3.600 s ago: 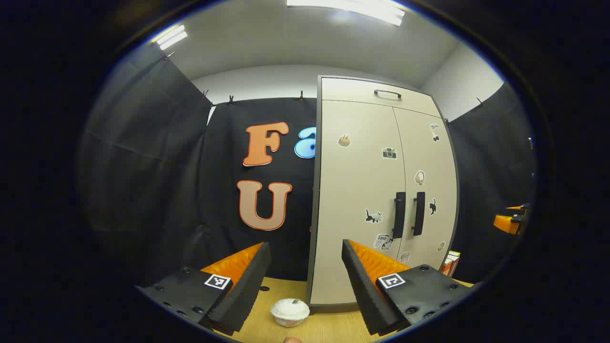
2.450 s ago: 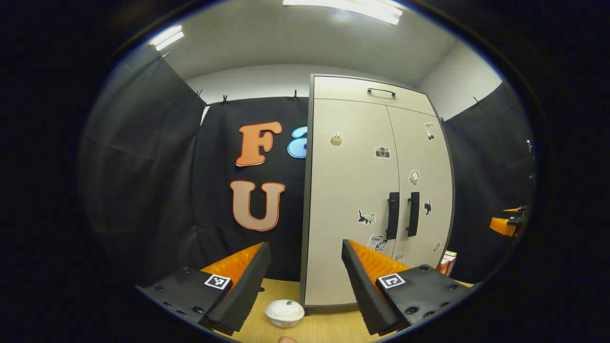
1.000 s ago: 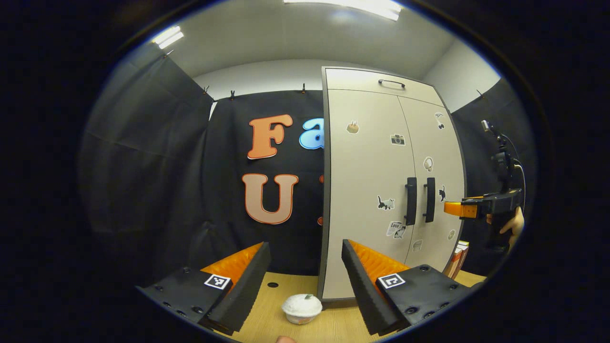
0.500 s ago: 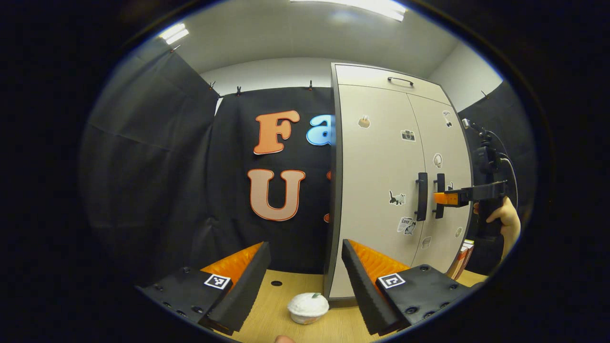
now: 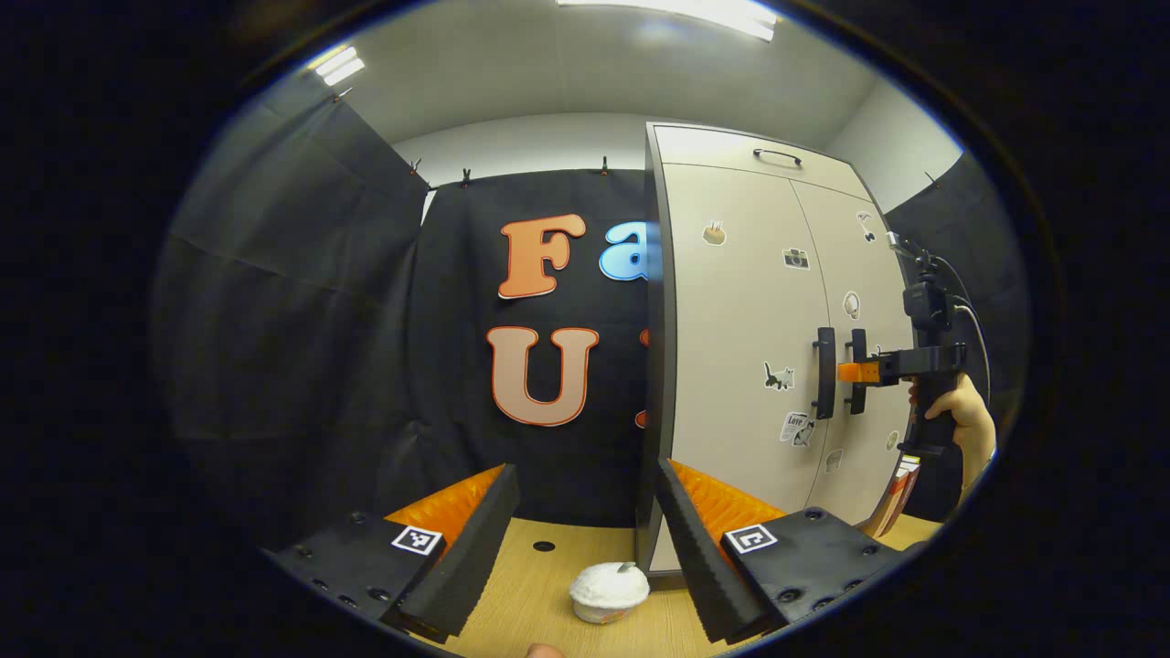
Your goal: Open the right door of the double-door shoe cabinet with the right hand, and open the left door with the left hand.
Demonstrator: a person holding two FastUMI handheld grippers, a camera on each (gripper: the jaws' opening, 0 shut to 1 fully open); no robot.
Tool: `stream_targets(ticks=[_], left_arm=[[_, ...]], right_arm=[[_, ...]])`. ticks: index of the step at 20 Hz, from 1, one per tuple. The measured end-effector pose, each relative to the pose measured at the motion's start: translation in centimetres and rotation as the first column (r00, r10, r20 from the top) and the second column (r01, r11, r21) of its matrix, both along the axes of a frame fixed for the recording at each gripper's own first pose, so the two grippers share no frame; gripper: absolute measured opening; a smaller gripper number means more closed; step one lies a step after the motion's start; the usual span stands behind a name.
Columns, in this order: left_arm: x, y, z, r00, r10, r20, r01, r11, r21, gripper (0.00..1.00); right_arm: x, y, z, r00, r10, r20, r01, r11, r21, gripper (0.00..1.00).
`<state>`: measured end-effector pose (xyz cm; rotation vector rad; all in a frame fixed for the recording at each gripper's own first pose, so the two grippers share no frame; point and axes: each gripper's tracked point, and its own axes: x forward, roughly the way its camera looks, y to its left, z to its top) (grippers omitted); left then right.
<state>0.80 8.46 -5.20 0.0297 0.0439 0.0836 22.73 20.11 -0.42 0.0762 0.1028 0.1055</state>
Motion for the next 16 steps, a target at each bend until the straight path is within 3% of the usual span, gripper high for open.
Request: stream_targets(ticks=[2, 3, 6, 11, 16], left_arm=[[0.0, 0.3, -0.1, 1.000, 0.010, 0.001, -0.010, 1.000, -0.007, 0.96], [0.0, 0.3, -0.2, 1.000, 0.013, -0.001, -0.013, 1.000, -0.009, 0.96], [-0.6, 0.0, -0.5, 1.000, 0.014, -0.009, -0.014, 1.000, -0.013, 0.96], [-1.6, -1.6, -0.6, 1.000, -0.010, -0.013, 0.009, 0.999, -0.043, 0.96], [-2.6, -2.8, 0.0, 1.000, -0.010, -0.003, 0.009, 0.998, -0.061, 0.96]], right_arm=[[0.1, -0.4, -0.7, 1.000, -0.017, -0.017, 0.017, 1.000, -0.009, 0.45], [0.0, -0.4, -0.6, 1.000, -0.016, -0.012, 0.017, 1.000, 0.019, 0.36], [0.2, -0.4, -0.8, 1.000, 0.005, -0.026, -0.005, 1.000, 0.020, 0.33], [-0.9, -0.6, -0.5, 0.999, 0.039, -0.024, -0.039, 0.999, 0.009, 0.15], [-2.7, -1.2, 0.0, 0.992, 0.123, -0.028, -0.123, 0.992, 0.030, 0.05]])
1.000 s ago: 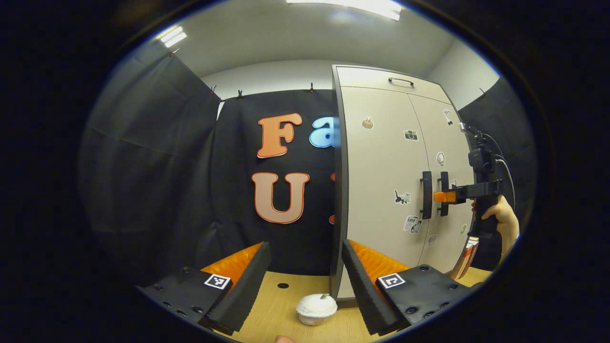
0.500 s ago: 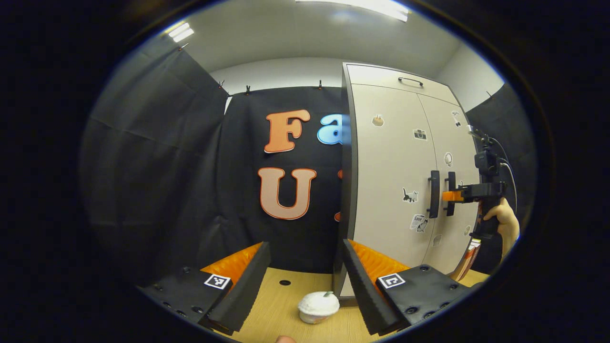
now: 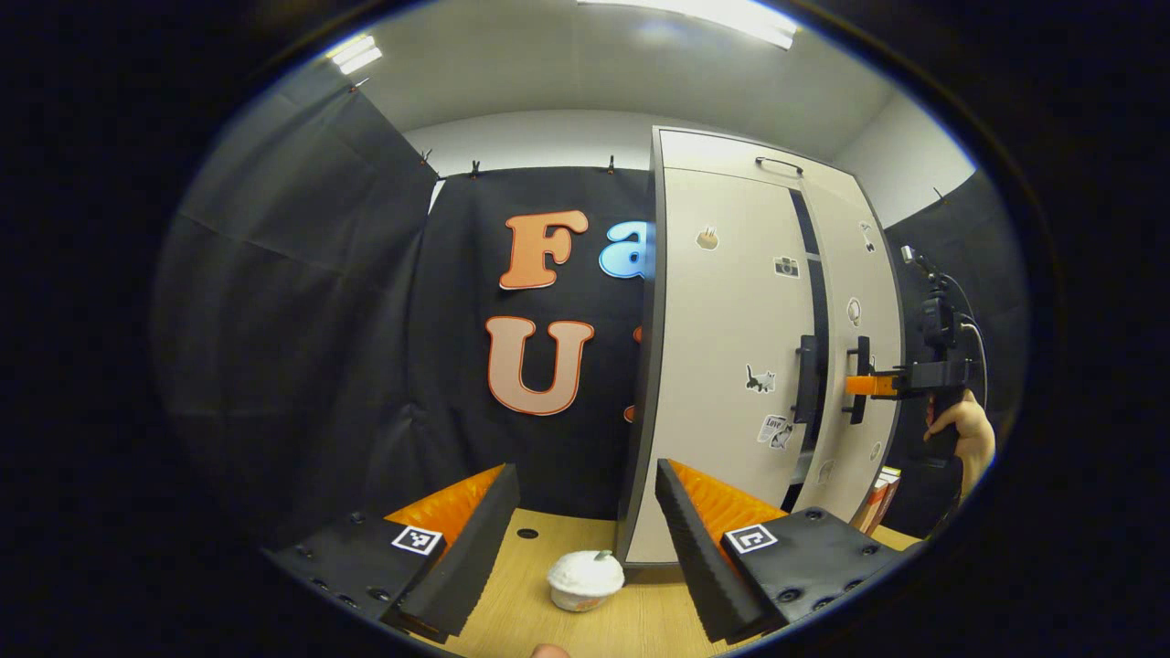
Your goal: Open the right door of the double-door shoe cabinet with the right hand, and open the left door with the left hand.
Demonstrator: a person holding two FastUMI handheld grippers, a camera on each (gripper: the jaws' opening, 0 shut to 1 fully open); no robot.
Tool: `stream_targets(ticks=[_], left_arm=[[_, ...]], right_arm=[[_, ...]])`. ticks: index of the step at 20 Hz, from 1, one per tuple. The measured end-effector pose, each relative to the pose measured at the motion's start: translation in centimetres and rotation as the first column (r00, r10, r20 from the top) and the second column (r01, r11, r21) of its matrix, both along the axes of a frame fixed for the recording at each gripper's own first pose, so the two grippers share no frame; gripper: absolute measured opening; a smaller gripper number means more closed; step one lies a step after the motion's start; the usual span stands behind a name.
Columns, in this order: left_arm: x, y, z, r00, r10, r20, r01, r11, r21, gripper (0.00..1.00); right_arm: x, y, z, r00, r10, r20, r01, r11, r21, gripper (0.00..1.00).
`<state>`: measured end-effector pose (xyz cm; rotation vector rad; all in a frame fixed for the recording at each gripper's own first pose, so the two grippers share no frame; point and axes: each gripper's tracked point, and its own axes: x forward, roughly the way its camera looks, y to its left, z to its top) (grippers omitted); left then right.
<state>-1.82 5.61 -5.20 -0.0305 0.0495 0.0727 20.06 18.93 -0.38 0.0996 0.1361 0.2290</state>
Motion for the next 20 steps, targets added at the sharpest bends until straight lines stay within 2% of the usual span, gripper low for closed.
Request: stream_targets(ticks=[4, 5, 6, 8, 11, 20], left_arm=[[-0.8, -1.5, 0.4, 1.000, -0.011, 0.007, 0.011, 1.000, -0.003, 0.96], [-1.1, -1.8, 0.4, 1.000, -0.012, 0.005, 0.012, 1.000, 0.003, 0.96], [-1.3, -2.1, 0.6, 1.000, -0.014, 0.005, 0.014, 1.000, 0.010, 0.96], [-1.6, -2.7, 1.0, 1.000, -0.018, 0.015, 0.018, 1.000, 0.021, 0.96], [-1.9, -4.1, 1.5, 0.999, -0.036, 0.029, 0.035, 0.999, 0.020, 0.96], [-2.0, -7.4, 0.6, 0.996, -0.092, -0.001, 0.092, 0.996, 0.016, 0.96]], right_arm=[[-1.0, -0.6, 0.2, 1.000, 0.024, 0.010, -0.024, 1.000, -0.015, 0.05], [-1.2, -0.8, 0.3, 1.000, 0.027, 0.012, -0.027, 0.999, -0.020, 0.02], [-1.5, -1.1, 0.3, 0.999, 0.029, 0.013, -0.029, 0.999, -0.023, 0.05], [-1.9, -1.5, 0.5, 0.999, 0.032, 0.015, -0.031, 0.999, -0.028, 0.02], [-2.5, -2.2, 0.6, 0.999, 0.035, 0.022, -0.035, 0.999, -0.031, 0.05], [-3.9, -5.0, 1.0, 0.998, 0.002, 0.057, 0.000, 0.999, -0.045, 0.04]])
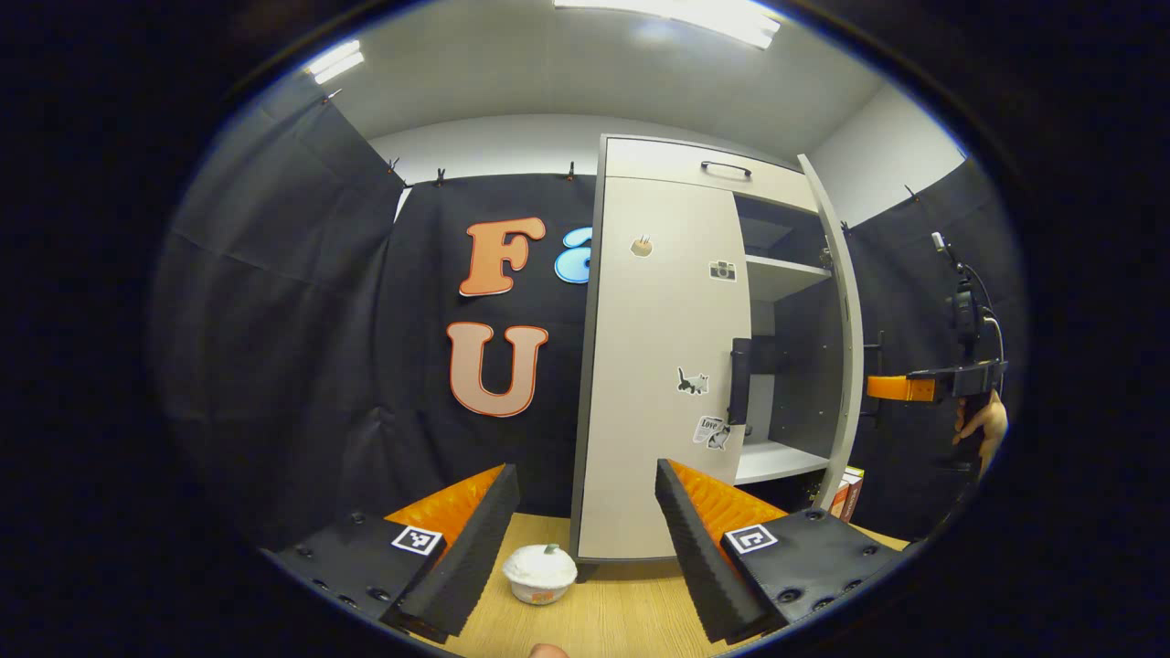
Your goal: Open the right door of the double-door shoe cabinet with the right hand, and open the left door with the left hand.
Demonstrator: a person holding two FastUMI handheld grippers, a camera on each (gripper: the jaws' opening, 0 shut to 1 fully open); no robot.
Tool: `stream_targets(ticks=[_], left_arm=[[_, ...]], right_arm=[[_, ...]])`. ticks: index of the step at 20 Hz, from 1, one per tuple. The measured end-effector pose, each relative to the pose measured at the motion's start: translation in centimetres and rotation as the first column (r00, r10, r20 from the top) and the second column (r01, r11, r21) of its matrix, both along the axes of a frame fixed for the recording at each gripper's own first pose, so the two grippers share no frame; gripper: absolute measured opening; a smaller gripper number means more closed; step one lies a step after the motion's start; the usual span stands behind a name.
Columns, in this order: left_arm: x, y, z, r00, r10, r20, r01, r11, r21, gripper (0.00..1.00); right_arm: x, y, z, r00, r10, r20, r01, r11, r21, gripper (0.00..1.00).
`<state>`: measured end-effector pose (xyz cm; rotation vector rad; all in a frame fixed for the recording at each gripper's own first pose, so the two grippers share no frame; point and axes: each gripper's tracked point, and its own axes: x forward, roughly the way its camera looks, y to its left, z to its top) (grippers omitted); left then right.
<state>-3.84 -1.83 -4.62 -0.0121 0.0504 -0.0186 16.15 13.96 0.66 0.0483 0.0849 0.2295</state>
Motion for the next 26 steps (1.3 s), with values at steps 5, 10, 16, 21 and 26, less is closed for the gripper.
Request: stream_targets(ticks=[5, 10, 16, 21, 26], left_arm=[[0.8, -2.2, 0.1, 1.000, -0.023, -0.005, 0.023, 1.000, -0.002, 0.97], [1.4, -5.0, -0.6, 0.998, -0.057, -0.021, 0.057, 0.998, 0.013, 0.97], [2.0, -7.0, 0.1, 0.998, -0.058, -0.010, 0.059, 0.998, 0.034, 0.96], [2.9, -9.0, 0.1, 0.998, -0.065, -0.012, 0.066, 0.997, 0.044, 0.96], [4.7, -11.5, 0.3, 0.997, -0.076, -0.003, 0.076, 0.996, 0.044, 0.96]], right_arm=[[-0.3, -2.8, 0.2, 0.996, -0.087, 0.015, 0.088, 0.995, -0.038, 0.03], [-0.8, -8.8, 0.6, 0.966, -0.252, 0.064, 0.258, 0.959, -0.120, 0.00], [-1.0, -11.4, 0.3, 0.971, -0.234, 0.044, 0.237, 0.968, -0.085, 0.00], [-1.0, -12.8, 0.3, 0.975, -0.215, 0.046, 0.218, 0.975, -0.050, 0.00], [-3.1, -14.5, 0.9, 0.975, -0.209, 0.079, 0.211, 0.978, -0.011, 0.02]])
